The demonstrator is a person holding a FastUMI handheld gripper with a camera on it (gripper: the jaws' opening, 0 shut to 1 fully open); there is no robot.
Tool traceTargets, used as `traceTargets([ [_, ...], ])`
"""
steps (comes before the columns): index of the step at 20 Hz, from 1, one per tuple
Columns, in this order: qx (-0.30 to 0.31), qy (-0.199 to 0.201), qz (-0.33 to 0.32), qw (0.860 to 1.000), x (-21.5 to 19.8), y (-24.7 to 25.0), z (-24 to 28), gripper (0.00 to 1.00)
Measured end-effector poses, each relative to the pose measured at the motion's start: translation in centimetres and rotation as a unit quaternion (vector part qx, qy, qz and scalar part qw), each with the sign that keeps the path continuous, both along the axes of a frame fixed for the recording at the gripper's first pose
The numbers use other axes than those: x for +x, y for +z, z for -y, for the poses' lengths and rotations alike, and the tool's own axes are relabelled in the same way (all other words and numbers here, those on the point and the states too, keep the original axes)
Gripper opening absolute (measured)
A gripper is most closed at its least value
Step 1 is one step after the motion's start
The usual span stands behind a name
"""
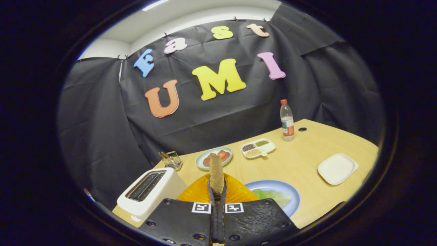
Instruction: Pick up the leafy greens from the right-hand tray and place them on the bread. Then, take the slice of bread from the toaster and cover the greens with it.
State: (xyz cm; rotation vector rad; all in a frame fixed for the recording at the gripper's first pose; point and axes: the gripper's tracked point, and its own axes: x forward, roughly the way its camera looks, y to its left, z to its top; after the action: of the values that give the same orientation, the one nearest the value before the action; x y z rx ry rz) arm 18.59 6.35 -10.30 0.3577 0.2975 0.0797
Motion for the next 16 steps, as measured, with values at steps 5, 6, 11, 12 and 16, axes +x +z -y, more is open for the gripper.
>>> traceTargets([
  [5, 0.063, -0.017, -0.031, 0.997, 0.3, -3.2, 2.0, 0.0],
  [6, 0.079, -0.015, -0.036, 0.996, 0.2, -3.8, 2.2, 0.0],
  [11, 0.109, -0.027, -0.06, 0.992, 0.5, -7.1, 4.2, 0.0],
  [12, 0.109, -0.03, -0.066, 0.991, 0.5, -7.6, 4.8, 0.0],
  [16, 0.076, -0.022, -0.076, 0.994, 0.4, -8.8, 5.8, 0.07],
])
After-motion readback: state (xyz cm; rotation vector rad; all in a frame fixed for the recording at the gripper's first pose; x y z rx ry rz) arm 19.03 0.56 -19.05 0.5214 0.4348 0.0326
